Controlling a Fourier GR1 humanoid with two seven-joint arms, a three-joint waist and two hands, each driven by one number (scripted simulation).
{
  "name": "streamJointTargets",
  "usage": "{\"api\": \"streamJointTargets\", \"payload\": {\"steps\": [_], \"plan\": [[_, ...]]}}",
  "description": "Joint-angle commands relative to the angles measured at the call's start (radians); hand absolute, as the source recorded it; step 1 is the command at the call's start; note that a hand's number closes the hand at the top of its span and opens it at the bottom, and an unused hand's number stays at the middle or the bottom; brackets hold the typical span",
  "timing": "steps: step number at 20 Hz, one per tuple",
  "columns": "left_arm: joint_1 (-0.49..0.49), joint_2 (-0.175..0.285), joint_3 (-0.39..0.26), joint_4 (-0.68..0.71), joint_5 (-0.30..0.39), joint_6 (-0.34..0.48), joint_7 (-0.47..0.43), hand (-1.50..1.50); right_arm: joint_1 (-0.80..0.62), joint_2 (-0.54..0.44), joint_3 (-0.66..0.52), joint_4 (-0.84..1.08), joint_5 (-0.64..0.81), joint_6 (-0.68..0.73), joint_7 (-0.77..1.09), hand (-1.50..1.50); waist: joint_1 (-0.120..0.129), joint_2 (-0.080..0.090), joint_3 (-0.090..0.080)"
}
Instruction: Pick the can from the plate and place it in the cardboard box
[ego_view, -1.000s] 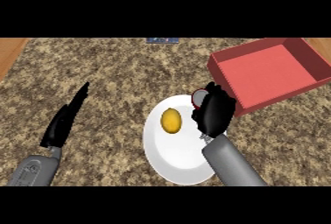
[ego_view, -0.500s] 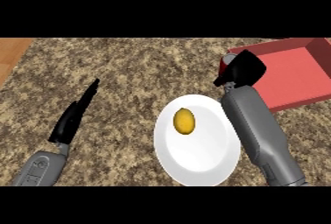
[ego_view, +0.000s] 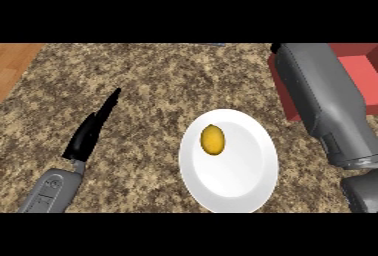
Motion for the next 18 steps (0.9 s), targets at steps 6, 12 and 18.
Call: {"api": "streamJointTargets", "payload": {"steps": [6,12,18], "plan": [[-0.022,-0.013,0.005,0.015,-0.010,0.015,0.033,0.00,-0.209,-0.057,-0.056,0.159,0.121,0.126,0.301,1.50,-0.032,-0.010,0.001],[-0.014,-0.008,0.028,0.027,0.000,0.018,0.022,0.00,-0.237,-0.088,-0.121,0.186,0.191,0.101,0.302,1.50,-0.056,-0.012,0.002],[0.031,0.008,0.038,0.018,0.001,0.014,0.003,0.00,-0.235,-0.134,-0.203,0.203,0.225,0.146,0.302,1.50,-0.076,-0.025,0.003]]}}
